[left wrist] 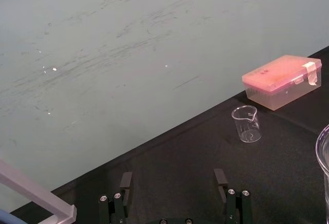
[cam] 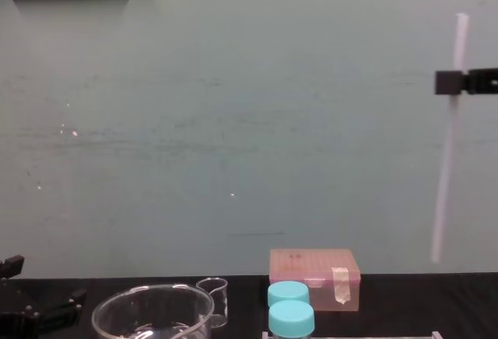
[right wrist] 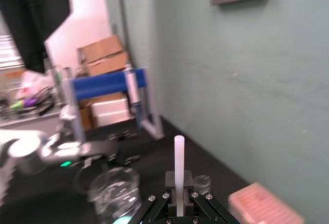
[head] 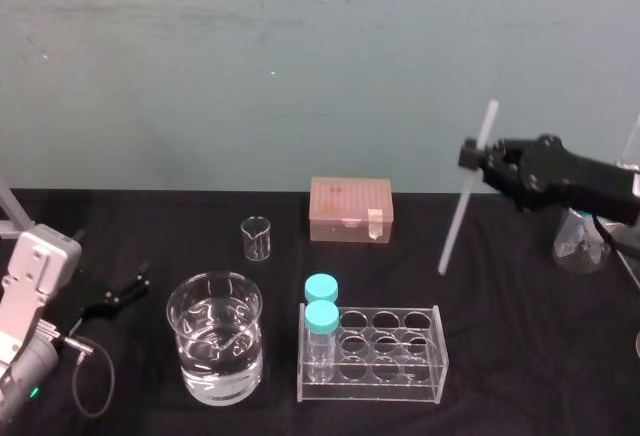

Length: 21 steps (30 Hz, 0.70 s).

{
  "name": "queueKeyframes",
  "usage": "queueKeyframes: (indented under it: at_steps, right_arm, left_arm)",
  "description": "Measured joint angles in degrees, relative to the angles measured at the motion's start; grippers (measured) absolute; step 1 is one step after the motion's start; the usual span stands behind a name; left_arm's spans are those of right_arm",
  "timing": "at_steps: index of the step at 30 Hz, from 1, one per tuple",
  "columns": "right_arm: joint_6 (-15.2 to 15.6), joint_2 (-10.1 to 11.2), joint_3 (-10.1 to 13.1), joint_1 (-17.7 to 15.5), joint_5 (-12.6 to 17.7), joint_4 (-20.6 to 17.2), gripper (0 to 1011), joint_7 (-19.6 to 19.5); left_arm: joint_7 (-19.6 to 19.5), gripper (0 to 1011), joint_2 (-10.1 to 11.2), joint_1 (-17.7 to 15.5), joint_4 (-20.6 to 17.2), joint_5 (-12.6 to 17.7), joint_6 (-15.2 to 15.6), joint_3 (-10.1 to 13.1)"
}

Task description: Pick up the stirring rod with one hand, then place it down.

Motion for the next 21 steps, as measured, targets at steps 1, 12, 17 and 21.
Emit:
queueKeyframes:
  at_steps: [1,12,17,21]
  right_arm:
    - [0.0,1.4,0.1,-1.2,0.7,-1.2,72,1.3]
    - [-1.3,5.5,-2.0,-5.0,3.0,-2.7,72,7.4]
    - [-2.4,5.1,-3.7,-4.6,2.3,-1.2,72,8.0]
    - [-3.3,4.4,-5.1,-3.9,0.8,0.3,72,8.0]
  left_arm:
    - [0.0,1005,0.0,0.0,0.0,0.0,0.0,0.0]
    - [0.0,1005,0.0,0.0,0.0,0.0,0.0,0.0]
    - [0.0,1005,0.0,0.0,0.0,0.0,0.0,0.0]
    - [0.0,1005,0.0,0.0,0.0,0.0,0.0,0.0]
